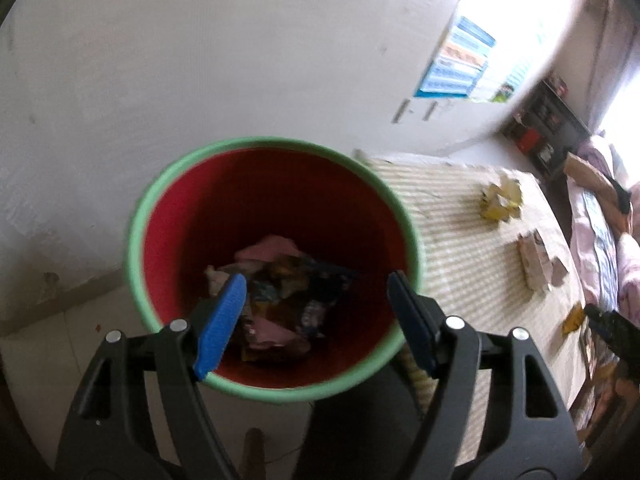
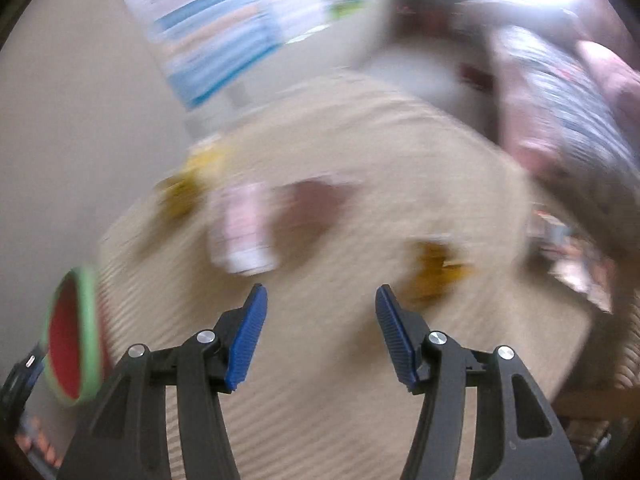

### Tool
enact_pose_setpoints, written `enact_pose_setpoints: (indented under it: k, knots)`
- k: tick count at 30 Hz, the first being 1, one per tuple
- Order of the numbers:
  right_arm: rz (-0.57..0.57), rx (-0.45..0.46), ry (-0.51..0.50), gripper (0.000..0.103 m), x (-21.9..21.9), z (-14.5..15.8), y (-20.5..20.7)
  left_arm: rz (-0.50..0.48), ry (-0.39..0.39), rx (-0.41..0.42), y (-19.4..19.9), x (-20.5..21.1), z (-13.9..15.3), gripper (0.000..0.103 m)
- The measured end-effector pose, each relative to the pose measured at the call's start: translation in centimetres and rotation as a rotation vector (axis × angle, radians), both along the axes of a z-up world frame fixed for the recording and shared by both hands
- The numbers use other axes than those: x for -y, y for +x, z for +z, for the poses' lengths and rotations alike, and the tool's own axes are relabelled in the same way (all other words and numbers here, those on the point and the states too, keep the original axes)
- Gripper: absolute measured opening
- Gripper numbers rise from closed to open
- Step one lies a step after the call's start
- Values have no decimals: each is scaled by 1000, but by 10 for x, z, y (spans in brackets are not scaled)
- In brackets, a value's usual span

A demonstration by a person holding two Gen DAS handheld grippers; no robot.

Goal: Collect trash
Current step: 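Grasp the silver-yellow wrapper with the right gripper while the left gripper grasps the white paper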

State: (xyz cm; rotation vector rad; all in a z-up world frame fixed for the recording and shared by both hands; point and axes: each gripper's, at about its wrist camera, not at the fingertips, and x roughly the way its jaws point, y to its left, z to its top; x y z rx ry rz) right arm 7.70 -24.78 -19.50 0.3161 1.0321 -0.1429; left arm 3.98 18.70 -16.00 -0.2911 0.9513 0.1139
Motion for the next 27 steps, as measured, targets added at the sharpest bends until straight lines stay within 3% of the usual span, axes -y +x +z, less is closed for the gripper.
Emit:
enact_pose_setpoints:
  k: [4, 7, 9, 10, 14, 19, 21, 27]
  knots:
    - [-53, -63, 4, 57, 41, -22, 6, -76, 2, -9, 8, 37, 4, 71]
    - [-25, -81, -7, 54, 45, -36, 15, -138, 9, -7, 13, 67, 9, 71]
    - [-9, -103, -5, 42, 45, -46, 20, -176, 9, -8, 18, 87, 11, 71]
    - [-9, -117, 7, 23, 46, -52, 23, -196, -1, -8, 21, 99, 13, 71]
    - [-34, -69, 84, 11, 45, -44, 7, -282, -45, 1, 38, 145, 17, 71]
    - [9, 3, 201, 11, 32, -26, -33, -432, -30, 29, 74, 222, 11, 71]
    - [39, -7, 257, 12, 20, -23, -50, -474, -12, 25, 93, 248, 2, 78]
    - [104, -41, 313, 13, -6, -22, -82, -481, 2, -74, 142, 288, -36, 78]
